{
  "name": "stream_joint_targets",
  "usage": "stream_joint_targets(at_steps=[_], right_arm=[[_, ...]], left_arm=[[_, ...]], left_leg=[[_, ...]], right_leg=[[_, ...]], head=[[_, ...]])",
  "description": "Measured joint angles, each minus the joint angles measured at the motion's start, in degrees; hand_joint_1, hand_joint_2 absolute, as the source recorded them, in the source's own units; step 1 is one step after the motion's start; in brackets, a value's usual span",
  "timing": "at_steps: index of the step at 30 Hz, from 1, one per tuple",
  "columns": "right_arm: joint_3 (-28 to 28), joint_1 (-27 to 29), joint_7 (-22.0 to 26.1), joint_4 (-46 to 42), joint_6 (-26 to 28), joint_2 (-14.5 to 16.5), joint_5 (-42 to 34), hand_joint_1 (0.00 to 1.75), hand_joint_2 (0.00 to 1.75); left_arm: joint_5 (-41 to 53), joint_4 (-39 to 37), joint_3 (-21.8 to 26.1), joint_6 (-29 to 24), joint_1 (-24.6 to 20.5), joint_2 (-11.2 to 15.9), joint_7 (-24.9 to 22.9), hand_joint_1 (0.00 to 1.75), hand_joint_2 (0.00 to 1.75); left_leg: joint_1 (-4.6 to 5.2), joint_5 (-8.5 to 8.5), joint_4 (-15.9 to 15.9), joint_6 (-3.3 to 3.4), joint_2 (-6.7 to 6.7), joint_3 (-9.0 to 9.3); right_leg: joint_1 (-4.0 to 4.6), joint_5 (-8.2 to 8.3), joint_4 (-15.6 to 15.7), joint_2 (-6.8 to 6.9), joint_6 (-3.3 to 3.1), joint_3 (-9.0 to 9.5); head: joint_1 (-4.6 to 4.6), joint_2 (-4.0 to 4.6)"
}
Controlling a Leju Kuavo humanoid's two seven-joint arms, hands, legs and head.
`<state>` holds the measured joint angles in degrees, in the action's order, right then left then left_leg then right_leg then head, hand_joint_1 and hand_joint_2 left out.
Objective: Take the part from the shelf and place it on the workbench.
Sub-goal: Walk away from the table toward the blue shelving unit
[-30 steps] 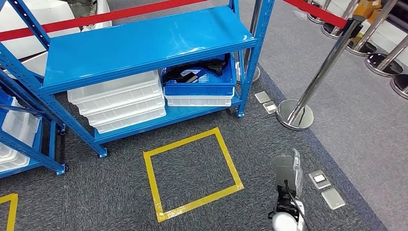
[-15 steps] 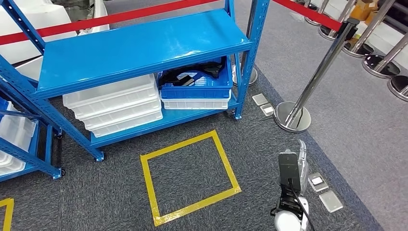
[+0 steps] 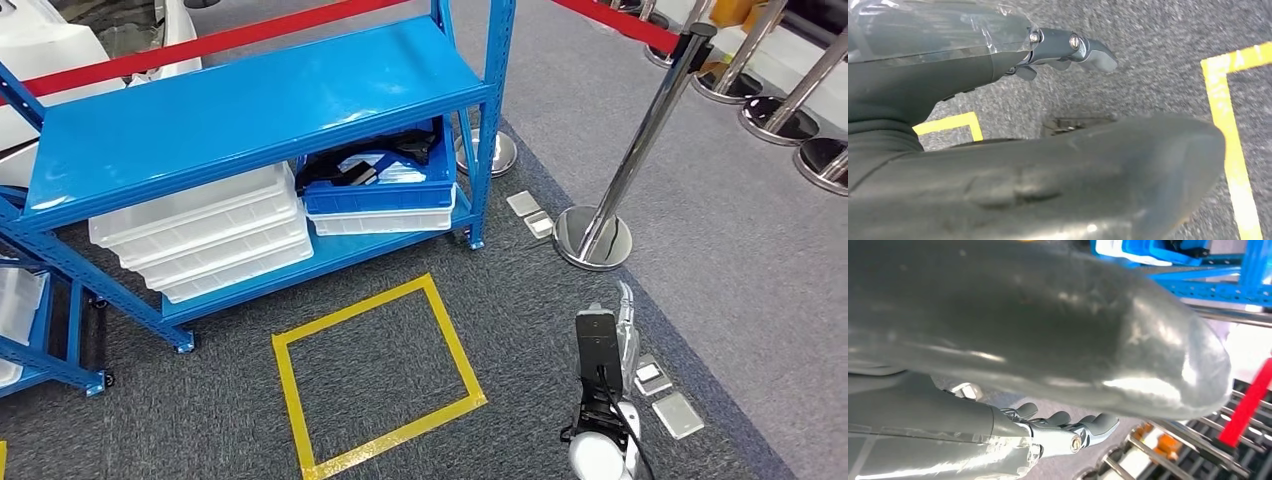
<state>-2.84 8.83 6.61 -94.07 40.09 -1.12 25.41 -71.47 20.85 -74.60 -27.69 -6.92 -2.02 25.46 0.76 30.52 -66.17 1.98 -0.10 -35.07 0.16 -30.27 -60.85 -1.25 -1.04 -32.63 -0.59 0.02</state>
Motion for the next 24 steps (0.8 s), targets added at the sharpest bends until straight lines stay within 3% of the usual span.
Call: stream_joint_targets(at_steps=[1,2,5,6,8,24], right_arm=[[0.00,-0.02,0.00,-0.10,-0.01,0.06,0.00,0.00,0.00],[-0.01,-0.03,0.00,-0.16,-0.01,0.13,-0.01,0.00,0.00],[-0.02,0.12,-0.01,-0.25,-0.02,0.27,0.00,0.00,0.00],[-0.03,0.17,-0.01,-0.28,-0.02,0.31,0.02,0.00,0.00],[-0.08,0.18,-0.01,-0.29,-0.02,0.33,0.03,0.00,0.00],[-0.26,0.19,-0.02,-0.31,-0.02,0.50,0.11,0.00,0.00]], left_arm=[[0.02,-0.02,-0.01,-0.08,0.00,0.10,-0.02,0.00,0.00],[0.03,-0.04,-0.03,-0.16,-0.03,0.15,-0.04,0.00,0.00],[0.04,-0.04,-0.08,-0.38,-0.03,0.09,-0.08,0.00,0.00],[0.03,-0.05,-0.08,-0.47,0.01,0.12,-0.09,0.00,0.00],[0.02,-0.06,-0.08,-0.67,0.04,0.17,-0.10,0.00,0.00],[0.02,-0.07,-0.08,-0.79,0.01,0.20,-0.18,0.00,0.00]], left_leg=[[0.42,-1.42,2.97,0.89,0.16,0.98],[0.62,-1.97,5.02,1.27,0.28,1.64],[0.45,-1.68,6.90,-1.42,0.30,2.27],[0.39,-1.59,6.91,-2.03,0.31,2.30],[0.38,-1.57,6.90,-1.58,0.33,2.33],[0.36,-1.42,6.86,-1.35,0.32,2.43]], right_leg=[[0.10,-0.05,0.22,-0.13,0.00,0.24],[0.18,-0.15,0.34,-0.20,-0.14,0.29],[0.00,-0.37,0.39,-0.23,-0.52,0.16],[-0.08,-0.36,0.46,-0.19,-0.49,0.21],[-0.05,-0.36,0.62,-0.16,-0.44,0.35],[-0.03,-0.29,1.01,-0.17,-0.26,0.59]], head=[[0.25,0.00],[0.36,0.00],[0.19,0.00],[0.21,0.00],[0.24,0.00],[0.26,0.00]])
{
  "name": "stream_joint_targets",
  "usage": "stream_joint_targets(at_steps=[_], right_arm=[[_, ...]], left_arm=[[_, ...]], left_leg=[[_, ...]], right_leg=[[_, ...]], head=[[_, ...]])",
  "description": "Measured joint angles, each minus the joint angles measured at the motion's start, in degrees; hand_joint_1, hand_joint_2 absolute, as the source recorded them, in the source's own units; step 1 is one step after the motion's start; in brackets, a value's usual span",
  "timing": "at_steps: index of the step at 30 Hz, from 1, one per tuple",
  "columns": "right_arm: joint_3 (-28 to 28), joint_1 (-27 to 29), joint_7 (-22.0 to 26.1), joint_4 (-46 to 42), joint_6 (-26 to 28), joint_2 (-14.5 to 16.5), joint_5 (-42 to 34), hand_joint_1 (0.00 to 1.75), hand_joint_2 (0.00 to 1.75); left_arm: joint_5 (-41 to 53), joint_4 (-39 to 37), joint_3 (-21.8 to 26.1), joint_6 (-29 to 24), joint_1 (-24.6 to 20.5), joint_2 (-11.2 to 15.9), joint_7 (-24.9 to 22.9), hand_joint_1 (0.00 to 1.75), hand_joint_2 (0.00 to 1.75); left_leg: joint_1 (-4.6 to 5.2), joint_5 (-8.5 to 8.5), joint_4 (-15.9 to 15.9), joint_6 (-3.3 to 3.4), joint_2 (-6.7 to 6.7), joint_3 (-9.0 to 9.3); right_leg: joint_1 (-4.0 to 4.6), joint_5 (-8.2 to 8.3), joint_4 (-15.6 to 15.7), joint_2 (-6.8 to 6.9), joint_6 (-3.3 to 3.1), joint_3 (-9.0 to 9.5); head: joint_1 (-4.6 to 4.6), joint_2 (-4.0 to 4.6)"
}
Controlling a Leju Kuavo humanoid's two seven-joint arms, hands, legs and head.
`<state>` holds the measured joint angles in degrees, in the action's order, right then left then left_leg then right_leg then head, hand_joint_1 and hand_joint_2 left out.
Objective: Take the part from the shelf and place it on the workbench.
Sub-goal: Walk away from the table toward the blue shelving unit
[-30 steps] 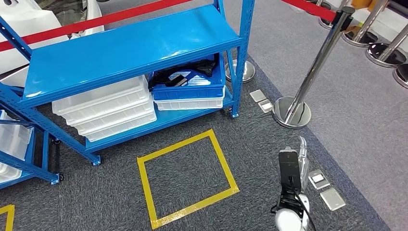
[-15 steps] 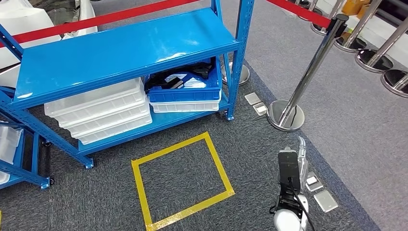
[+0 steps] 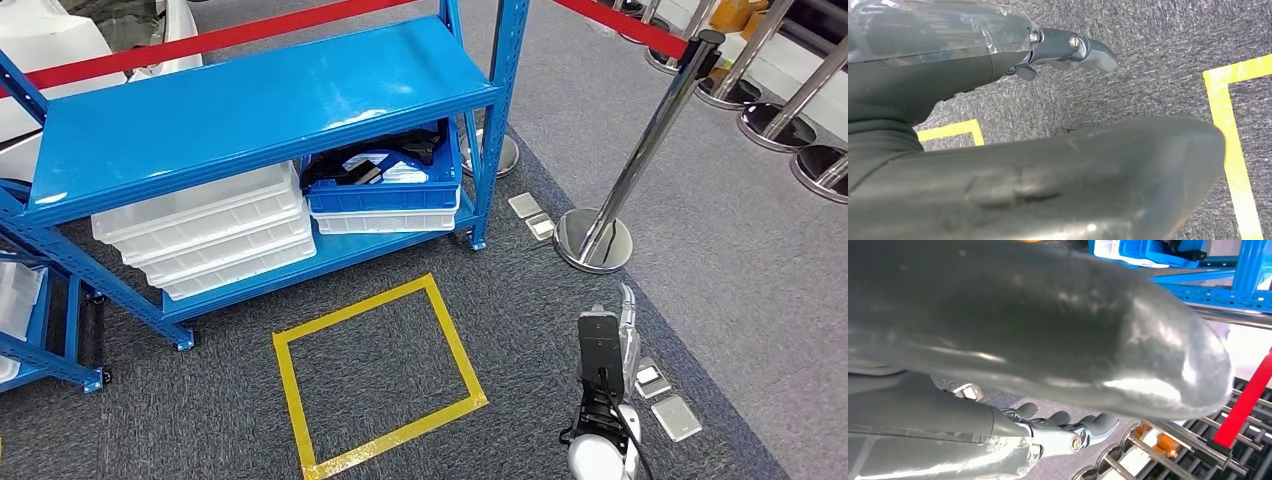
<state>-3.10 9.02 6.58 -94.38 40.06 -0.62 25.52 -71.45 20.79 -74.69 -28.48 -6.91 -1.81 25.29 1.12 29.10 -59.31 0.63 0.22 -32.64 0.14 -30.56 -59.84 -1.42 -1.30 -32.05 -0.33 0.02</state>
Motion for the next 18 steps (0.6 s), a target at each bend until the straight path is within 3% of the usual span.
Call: stream_joint_targets(at_steps=[18], right_arm=[[-0.01,0.09,-0.18,0.00,0.00,0.03,-0.02,0.00,0.00]], left_arm=[[0.08,0.00,0.00,-0.20,0.00,0.00,-0.04,0.00,0.00]], left_leg=[[-0.15,0.00,0.01,0.00,0.00,0.02]], right_leg=[[0.16,0.00,0.00,0.00,-0.01,0.01]], head=[[0.00,0.00]])
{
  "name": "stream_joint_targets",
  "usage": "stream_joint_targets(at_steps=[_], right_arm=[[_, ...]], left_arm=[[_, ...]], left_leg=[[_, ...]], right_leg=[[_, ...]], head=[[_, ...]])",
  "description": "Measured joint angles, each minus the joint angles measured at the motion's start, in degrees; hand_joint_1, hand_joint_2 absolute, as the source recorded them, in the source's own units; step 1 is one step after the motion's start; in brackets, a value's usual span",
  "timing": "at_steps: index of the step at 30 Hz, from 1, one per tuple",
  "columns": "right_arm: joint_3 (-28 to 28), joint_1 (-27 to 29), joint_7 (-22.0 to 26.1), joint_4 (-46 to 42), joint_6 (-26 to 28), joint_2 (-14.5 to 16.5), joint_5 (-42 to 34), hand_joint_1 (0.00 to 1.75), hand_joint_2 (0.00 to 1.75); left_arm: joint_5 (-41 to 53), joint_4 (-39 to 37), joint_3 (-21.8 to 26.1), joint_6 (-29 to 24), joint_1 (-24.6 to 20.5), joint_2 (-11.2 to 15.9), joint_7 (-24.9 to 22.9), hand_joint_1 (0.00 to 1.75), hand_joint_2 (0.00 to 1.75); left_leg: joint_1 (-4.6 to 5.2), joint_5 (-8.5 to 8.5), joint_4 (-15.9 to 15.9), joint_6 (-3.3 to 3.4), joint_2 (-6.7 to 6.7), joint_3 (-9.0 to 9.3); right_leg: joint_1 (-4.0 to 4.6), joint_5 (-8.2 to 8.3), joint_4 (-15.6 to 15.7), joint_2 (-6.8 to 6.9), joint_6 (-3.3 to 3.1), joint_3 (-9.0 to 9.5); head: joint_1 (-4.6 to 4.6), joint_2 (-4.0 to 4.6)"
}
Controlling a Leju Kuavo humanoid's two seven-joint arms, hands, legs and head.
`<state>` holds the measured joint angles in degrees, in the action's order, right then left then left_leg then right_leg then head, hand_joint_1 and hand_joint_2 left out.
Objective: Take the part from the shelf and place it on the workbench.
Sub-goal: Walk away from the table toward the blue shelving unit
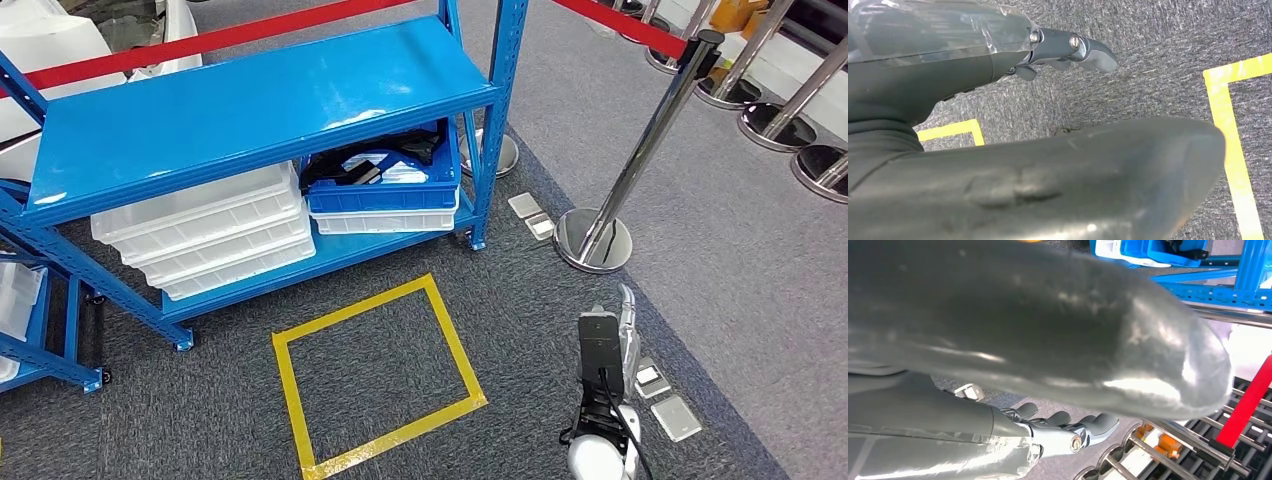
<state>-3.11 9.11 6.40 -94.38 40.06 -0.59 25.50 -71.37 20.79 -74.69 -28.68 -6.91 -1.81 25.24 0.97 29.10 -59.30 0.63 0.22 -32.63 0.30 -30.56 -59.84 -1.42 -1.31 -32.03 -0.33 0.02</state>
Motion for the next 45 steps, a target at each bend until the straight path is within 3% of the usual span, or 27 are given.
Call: stream_joint_targets(at_steps=[28,37,39,41,42,44,45], right_arm=[[0.01,0.00,-0.25,0.01,0.00,0.00,-0.19,0.00,0.00],[0.01,0.07,-0.33,0.00,0.00,0.00,-0.26,0.00,0.00],[0.00,0.09,-0.33,-0.03,0.00,-0.01,-0.28,0.00,0.00],[0.01,0.06,-0.32,-0.10,0.00,-0.01,-0.31,0.00,0.00],[0.01,0.04,-0.32,-0.13,0.00,-0.01,-0.33,0.00,0.00],[0.02,0.07,-0.33,-0.13,0.00,0.00,-0.41,0.00,0.00],[0.01,0.14,-0.33,-0.12,0.00,0.00,-0.48,0.00,0.00]], left_arm=[[0.08,0.00,0.00,-0.31,0.00,0.00,-0.04,0.00,0.00],[0.34,0.00,0.00,-0.31,-0.01,0.00,-0.09,0.00,0.00],[0.39,0.01,0.00,-0.31,-0.03,-0.02,-0.10,0.00,0.00],[0.45,0.02,0.00,-0.31,-0.04,-0.05,-0.11,0.00,0.00],[0.47,0.02,0.00,-0.31,-0.03,-0.07,-0.11,0.00,0.00],[0.49,0.02,0.00,-0.32,-0.01,-0.07,-0.11,0.00,0.00],[0.49,0.02,0.00,-0.33,0.01,-0.07,-0.11,0.00,0.00]], left_leg=[[0.07,0.02,-0.06,0.04,0.00,0.01],[0.46,0.31,-0.39,0.58,0.01,-0.04],[0.17,0.06,0.32,0.90,-0.10,0.31],[-0.43,-0.41,1.68,1.32,-0.33,1.14],[-0.70,-0.57,2.17,1.45,-0.49,1.51],[-0.94,-0.51,2.38,1.49,-0.68,1.77],[-1.11,-0.39,2.34,1.37,-0.73,1.84]], right_leg=[[-0.09,0.03,0.03,0.00,0.05,0.02],[-0.28,0.06,0.17,-0.01,0.52,0.15],[-0.22,0.01,0.34,0.01,0.80,0.38],[-0.11,-1.08,-1.33,0.33,1.28,-0.14],[-0.21,-2.36,-3.80,0.51,1.57,-1.30],[-0.71,-5.26,-10.80,0.70,2.27,-5.19],[-1.05,-5.79,-13.41,0.77,2.63,-6.83]], head=[[0.00,0.00],[0.00,0.00],[0.00,0.00],[0.19,0.00],[0.34,0.00],[0.63,0.00],[0.68,0.00]])
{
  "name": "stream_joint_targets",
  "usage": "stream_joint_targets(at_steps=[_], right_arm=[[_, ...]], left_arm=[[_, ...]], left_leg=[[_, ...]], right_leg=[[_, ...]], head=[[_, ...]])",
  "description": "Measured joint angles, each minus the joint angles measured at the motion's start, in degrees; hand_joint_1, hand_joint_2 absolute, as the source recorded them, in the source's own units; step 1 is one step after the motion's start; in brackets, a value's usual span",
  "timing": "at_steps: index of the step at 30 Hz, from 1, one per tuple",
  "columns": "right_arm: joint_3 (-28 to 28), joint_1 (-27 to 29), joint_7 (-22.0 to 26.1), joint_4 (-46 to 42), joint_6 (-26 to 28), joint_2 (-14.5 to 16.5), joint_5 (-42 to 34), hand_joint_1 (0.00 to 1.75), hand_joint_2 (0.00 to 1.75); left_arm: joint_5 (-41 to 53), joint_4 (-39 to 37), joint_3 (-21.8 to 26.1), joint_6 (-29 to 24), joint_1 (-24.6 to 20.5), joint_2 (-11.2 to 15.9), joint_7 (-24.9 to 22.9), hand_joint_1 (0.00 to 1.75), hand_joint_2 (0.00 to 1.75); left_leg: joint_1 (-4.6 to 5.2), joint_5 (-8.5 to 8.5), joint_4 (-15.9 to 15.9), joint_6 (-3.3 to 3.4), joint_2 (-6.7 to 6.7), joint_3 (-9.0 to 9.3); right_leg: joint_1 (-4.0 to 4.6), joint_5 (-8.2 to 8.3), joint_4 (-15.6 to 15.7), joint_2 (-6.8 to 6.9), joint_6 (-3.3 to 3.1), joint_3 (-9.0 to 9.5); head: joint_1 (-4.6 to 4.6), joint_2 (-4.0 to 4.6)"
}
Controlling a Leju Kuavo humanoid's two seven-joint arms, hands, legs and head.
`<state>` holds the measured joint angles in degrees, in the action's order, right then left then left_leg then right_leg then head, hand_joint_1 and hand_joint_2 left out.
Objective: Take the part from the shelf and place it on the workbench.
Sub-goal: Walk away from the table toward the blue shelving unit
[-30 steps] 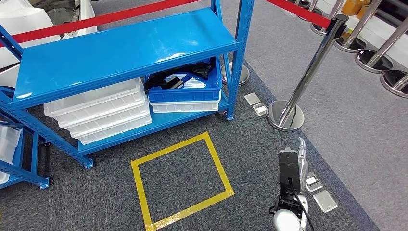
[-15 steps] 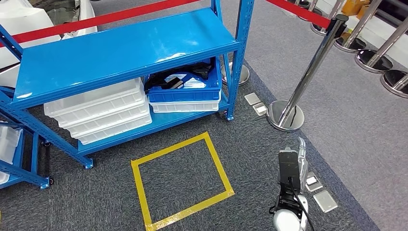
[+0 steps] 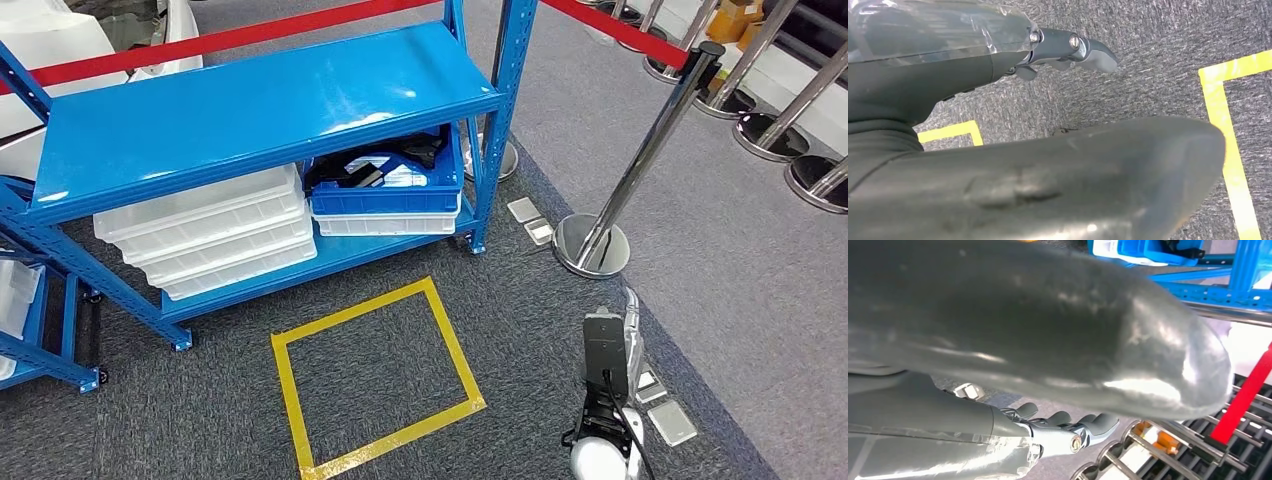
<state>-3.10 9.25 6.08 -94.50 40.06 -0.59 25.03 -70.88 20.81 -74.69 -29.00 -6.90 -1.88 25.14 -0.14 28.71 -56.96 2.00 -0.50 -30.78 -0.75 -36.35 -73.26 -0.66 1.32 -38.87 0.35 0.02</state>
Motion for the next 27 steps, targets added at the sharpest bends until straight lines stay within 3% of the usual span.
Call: stream_joint_targets(at_steps=[1,2,3,4,5,7,10,12,13,15,16,17,19,21,24,27], right_arm=[[0.00,0.06,0.00,0.01,0.00,0.00,-0.08,0.00,0.00],[0.00,0.09,0.00,0.01,0.00,0.00,-0.13,0.00,0.00],[0.00,0.09,0.00,0.01,0.00,0.00,-0.17,0.00,0.00],[0.01,0.07,-0.01,0.06,0.00,0.02,-0.21,0.00,0.00],[0.01,0.05,-0.01,0.09,0.00,0.03,-0.21,0.00,0.00],[0.01,0.15,-0.03,0.15,0.00,0.06,-0.27,0.00,0.00],[-0.03,0.31,-0.02,0.13,0.00,0.05,-0.33,0.00,0.00],[-0.04,0.25,-0.01,0.12,0.00,0.07,-0.34,0.00,0.00],[-0.04,0.23,0.00,0.13,0.00,0.07,-0.35,0.00,0.00],[-0.04,0.20,-0.01,0.14,0.00,0.09,-0.35,0.00,0.00],[-0.04,0.21,-0.01,0.14,0.00,0.10,-0.36,0.00,0.00],[-0.04,0.21,-0.02,0.14,0.00,0.11,-0.37,0.00,0.00],[-0.04,0.18,-0.02,0.15,0.00,0.13,-0.37,0.00,0.00],[-0.04,0.05,-0.03,0.17,0.00,0.18,-0.36,0.00,0.00],[-0.04,-0.03,-0.04,0.18,0.00,0.26,-0.34,0.00,0.00],[-0.04,-0.14,-0.02,0.14,0.00,0.26,-0.30,0.00,0.00]], left_arm=[[0.00,0.00,0.00,-0.02,0.02,0.00,0.00,0.00,0.00],[0.01,0.00,0.00,-0.03,0.03,0.00,0.00,0.00,0.00],[0.02,0.00,0.00,-0.04,0.03,0.00,0.00,0.00,0.00],[0.03,-0.02,0.00,-0.04,0.03,0.04,0.00,0.00,0.00],[0.05,-0.03,0.00,-0.04,0.00,0.07,0.00,0.00,0.00],[0.07,-0.07,0.00,-0.05,-0.04,0.14,0.00,0.00,0.00],[0.05,-0.07,0.00,-0.07,-0.06,0.13,-0.04,0.00,0.00],[0.05,-0.07,0.00,-0.08,-0.11,0.13,-0.07,0.00,0.00],[0.05,-0.07,-0.01,-0.09,-0.11,0.13,-0.07,0.00,0.00],[0.03,-0.07,-0.04,-0.09,0.03,0.13,-0.07,0.00,0.00],[0.01,-0.08,-0.06,-0.11,0.12,0.13,-0.07,0.00,0.00],[0.00,-0.08,-0.07,-0.13,0.18,0.13,-0.07,0.00,0.00],[-0.01,-0.10,-0.07,-0.17,0.22,0.16,-0.07,0.00,0.00],[-0.02,-0.16,-0.07,-0.21,0.18,0.24,-0.08,0.00,0.00],[-0.04,-0.22,-0.07,-0.27,0.07,0.30,-0.09,0.00,0.00],[-0.06,-0.26,-0.07,-0.38,0.08,0.22,-0.09,0.00,0.00]], left_leg=[[-0.22,0.18,-0.07,-0.23,-0.02,0.13],[-0.52,0.45,-0.23,-0.56,-0.02,0.32],[-0.88,0.87,-0.52,-1.01,-0.01,0.56],[-1.13,1.35,-0.87,-1.56,0.02,0.73],[-1.21,1.86,-1.38,-2.14,0.05,0.81],[-1.07,2.40,-1.75,-3.03,0.09,0.90],[-1.19,2.89,-1.89,-3.79,0.03,1.39],[-1.20,4.77,-5.54,-4.12,0.05,0.00],[-1.12,6.12,-8.90,-4.14,0.07,-1.69],[-0.92,8.07,-15.76,-3.95,0.07,-5.89],[-0.77,7.79,-17.38,-3.70,0.08,-7.29],[-0.56,6.37,-16.91,-3.27,0.10,-7.76],[0.14,1.75,-10.96,-1.91,0.24,-6.18],[0.82,-0.67,-5.35,-0.70,0.52,-4.28],[1.30,-0.43,-2.80,-0.26,0.68,-3.40],[0.55,-0.89,-0.51,-0.15,0.44,-1.67]], right_leg=[[-0.34,0.57,-0.78,0.09,0.37,-0.77],[-0.68,2.29,0.70,0.23,0.77,-0.40],[-1.05,4.73,4.21,0.44,1.21,1.01],[-1.21,6.40,7.75,0.63,1.70,2.59],[-1.30,7.50,10.73,0.73,1.78,3.92],[-1.08,7.24,12.65,0.66,1.17,4.78],[-0.96,6.88,12.73,0.41,-0.50,5.03],[-0.98,6.63,12.89,0.42,-1.26,5.54],[-0.88,6.47,12.91,0.43,-1.51,5.75],[-0.52,6.15,12.90,0.36,-1.94,6.06],[-0.29,5.96,12.89,0.25,-2.10,6.27],[-0.05,5.73,12.89,0.12,-2.21,6.59],[0.30,5.17,12.95,-0.12,-2.30,7.42],[0.38,4.73,13.02,-0.25,-2.13,7.78],[0.06,4.62,13.61,-0.34,-1.39,7.85],[0.23,3.12,11.43,-0.10,-0.58,7.45]], head=[[0.03,0.00],[0.05,0.00],[0.10,0.00],[0.24,0.00],[0.54,0.00],[0.73,0.00],[0.25,0.00],[-0.22,0.00],[-0.53,0.00],[-0.89,0.00],[-0.94,0.00],[-0.97,0.00],[-0.96,0.00],[-0.68,0.00],[-0.89,0.00],[-0.67,0.00]])
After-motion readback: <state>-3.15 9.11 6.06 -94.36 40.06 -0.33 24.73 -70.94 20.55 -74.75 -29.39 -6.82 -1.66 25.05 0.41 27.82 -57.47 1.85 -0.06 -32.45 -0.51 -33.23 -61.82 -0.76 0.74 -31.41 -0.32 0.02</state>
